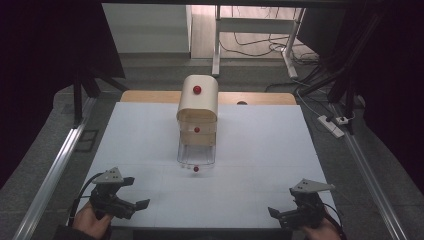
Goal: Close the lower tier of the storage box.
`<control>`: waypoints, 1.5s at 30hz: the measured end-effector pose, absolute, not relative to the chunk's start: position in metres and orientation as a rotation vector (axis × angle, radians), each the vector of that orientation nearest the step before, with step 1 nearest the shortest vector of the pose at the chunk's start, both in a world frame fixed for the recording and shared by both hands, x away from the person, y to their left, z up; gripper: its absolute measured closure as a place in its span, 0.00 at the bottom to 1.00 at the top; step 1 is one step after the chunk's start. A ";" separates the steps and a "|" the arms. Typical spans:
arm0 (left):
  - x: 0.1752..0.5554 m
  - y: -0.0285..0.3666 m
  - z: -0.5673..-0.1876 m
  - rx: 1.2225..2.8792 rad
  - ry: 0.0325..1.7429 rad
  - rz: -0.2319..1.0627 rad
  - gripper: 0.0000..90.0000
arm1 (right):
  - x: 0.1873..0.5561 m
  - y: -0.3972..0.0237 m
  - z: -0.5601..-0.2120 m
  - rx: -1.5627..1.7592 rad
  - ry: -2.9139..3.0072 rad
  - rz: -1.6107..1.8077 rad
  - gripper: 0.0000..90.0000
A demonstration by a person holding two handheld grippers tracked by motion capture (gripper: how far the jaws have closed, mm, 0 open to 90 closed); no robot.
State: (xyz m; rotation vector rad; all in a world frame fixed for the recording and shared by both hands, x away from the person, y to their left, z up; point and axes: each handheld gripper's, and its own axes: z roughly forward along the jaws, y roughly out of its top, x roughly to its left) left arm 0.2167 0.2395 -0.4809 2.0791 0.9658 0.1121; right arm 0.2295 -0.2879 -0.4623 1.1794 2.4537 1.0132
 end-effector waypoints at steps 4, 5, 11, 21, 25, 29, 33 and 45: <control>0.219 0.235 -0.482 2.103 0.941 0.122 0.00 | 0.229 -0.288 -0.462 1.178 2.455 1.013 0.00; 0.220 0.234 -0.482 2.103 0.937 0.121 0.00 | 0.229 -0.288 -0.462 1.179 2.456 1.013 0.00; 0.225 0.227 -0.484 2.100 0.918 0.100 0.00 | 0.230 -0.288 -0.463 1.179 2.457 1.012 0.00; 0.233 0.219 -0.483 2.080 0.902 0.105 0.00 | 0.230 -0.288 -0.463 1.180 2.459 1.011 0.00; 0.236 0.216 -0.484 2.069 0.908 0.090 0.00 | 0.230 -0.288 -0.463 1.180 2.459 1.011 0.00; 0.239 0.213 -0.485 2.082 0.899 0.097 0.00 | 0.230 -0.288 -0.463 1.179 2.460 1.010 0.00; 0.242 0.210 -0.486 2.094 0.898 0.103 0.00 | 0.230 -0.288 -0.463 1.180 2.460 1.010 0.00; 0.253 0.196 -0.487 2.094 0.891 0.076 0.00 | 0.230 -0.288 -0.463 1.179 2.461 1.009 0.00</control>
